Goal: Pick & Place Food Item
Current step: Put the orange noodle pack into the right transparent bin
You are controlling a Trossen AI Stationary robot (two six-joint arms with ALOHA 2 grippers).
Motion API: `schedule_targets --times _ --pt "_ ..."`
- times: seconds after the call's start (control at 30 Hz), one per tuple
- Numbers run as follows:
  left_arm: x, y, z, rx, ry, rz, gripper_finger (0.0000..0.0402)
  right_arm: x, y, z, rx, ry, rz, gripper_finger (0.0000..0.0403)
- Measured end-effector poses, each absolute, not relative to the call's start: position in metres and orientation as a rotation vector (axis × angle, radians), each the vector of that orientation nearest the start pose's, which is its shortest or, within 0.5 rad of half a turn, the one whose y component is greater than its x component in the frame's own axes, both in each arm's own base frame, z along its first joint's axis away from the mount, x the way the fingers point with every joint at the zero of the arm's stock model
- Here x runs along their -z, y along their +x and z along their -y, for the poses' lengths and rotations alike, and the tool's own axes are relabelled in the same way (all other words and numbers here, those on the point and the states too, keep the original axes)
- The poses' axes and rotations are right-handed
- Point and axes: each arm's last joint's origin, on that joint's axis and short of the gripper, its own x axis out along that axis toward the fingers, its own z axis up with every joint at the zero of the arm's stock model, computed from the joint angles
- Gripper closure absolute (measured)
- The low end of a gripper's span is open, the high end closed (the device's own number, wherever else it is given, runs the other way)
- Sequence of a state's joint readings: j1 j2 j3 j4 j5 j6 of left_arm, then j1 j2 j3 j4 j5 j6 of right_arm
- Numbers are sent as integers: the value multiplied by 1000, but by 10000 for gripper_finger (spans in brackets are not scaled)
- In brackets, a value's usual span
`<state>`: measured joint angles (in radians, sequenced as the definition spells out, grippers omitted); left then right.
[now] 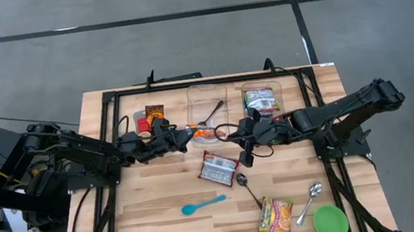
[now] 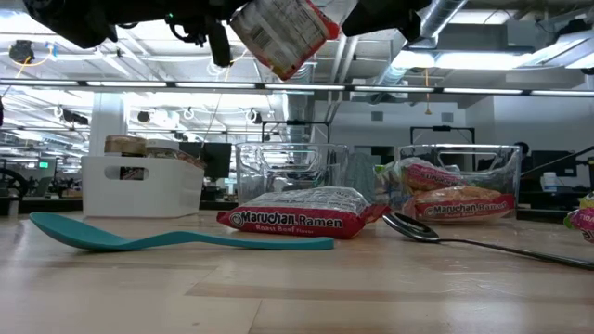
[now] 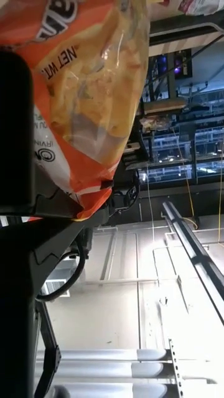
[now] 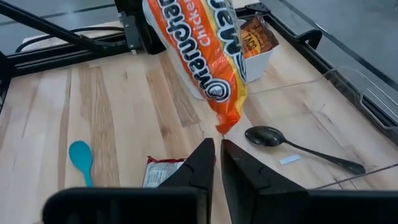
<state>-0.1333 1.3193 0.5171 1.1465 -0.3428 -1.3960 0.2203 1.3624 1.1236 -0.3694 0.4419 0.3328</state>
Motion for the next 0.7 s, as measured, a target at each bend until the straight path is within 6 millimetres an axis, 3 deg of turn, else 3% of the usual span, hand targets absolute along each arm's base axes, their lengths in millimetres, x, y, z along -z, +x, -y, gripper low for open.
schedule_targets --times 0.27,0.7 --pt "-257 256 25 62 -1458 426 401 -309 291 -52 307 126 -527 341" --pt "-257 256 25 66 -1475 426 401 -312 294 -44 310 74 -495 177"
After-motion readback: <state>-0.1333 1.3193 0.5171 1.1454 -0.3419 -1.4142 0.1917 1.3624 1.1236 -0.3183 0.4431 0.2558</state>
